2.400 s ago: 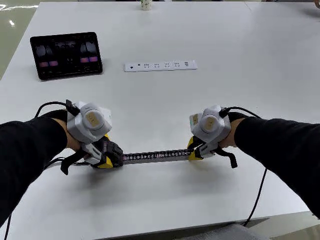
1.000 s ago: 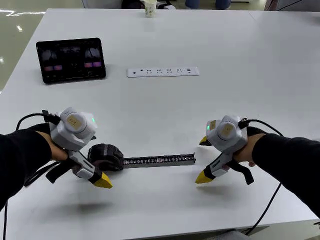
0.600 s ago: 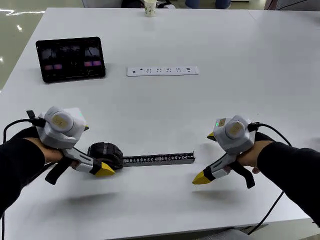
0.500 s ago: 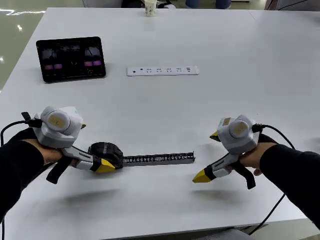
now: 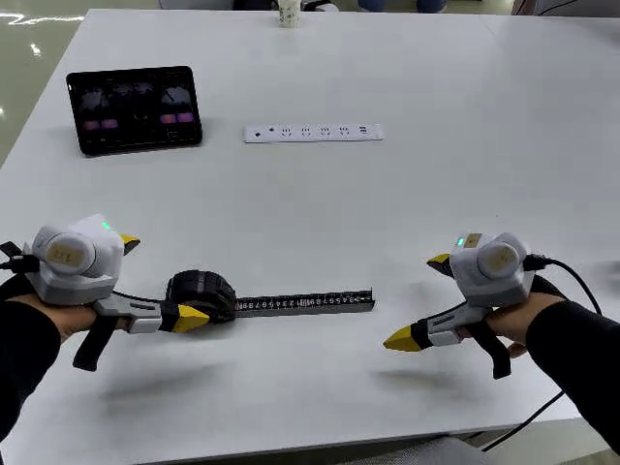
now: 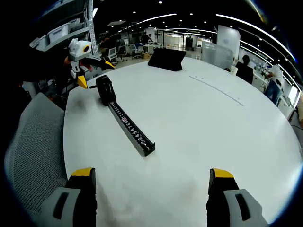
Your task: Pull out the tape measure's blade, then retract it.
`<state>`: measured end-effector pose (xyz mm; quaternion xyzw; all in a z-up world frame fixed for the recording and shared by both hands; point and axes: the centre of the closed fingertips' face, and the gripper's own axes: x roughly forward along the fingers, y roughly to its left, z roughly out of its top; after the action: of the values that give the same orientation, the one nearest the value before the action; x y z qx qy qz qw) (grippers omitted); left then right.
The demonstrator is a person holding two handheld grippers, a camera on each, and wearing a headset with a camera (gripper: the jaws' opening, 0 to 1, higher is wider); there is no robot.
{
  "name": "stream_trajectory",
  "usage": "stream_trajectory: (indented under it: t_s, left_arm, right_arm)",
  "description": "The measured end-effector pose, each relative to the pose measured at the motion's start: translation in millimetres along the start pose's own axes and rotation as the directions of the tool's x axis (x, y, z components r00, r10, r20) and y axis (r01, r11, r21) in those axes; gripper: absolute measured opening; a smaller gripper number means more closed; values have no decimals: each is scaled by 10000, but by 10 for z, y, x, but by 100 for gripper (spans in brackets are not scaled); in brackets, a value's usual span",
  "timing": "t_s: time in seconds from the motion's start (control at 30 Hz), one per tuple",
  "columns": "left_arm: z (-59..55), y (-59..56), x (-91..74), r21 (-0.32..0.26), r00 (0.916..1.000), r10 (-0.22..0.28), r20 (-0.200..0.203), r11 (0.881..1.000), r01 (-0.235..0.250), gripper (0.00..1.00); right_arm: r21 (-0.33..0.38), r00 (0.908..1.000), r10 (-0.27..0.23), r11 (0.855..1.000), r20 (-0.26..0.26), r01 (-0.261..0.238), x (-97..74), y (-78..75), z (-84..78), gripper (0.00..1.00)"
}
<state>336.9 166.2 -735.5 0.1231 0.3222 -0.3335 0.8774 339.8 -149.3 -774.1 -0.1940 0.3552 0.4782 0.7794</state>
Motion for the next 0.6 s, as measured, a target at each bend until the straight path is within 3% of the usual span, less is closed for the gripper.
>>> stream_trajectory:
  t_s: [0.17,0.23,0.4,0.6]
  left_arm:
    - [-97,23,-107,-591,9999,112,-39,9982,-114,99]
    - [-138,13,-142,-684,9999,132,-8,9976,-132,99]
    - [-247,-18,-230,-838,9992,388,123,9958,-376,99]
    - [-404,-74,-320,-910,9986,513,112,9946,-501,99]
  right_arm:
    - [190,9993,-143,9997,332,137,-117,33,-76,99]
    - [362,9976,-178,9992,672,154,-166,63,-89,99]
    - [662,9938,-651,9960,901,592,-274,46,-199,99]
    - [936,9907,-841,9928,1066,742,-427,85,-249,99]
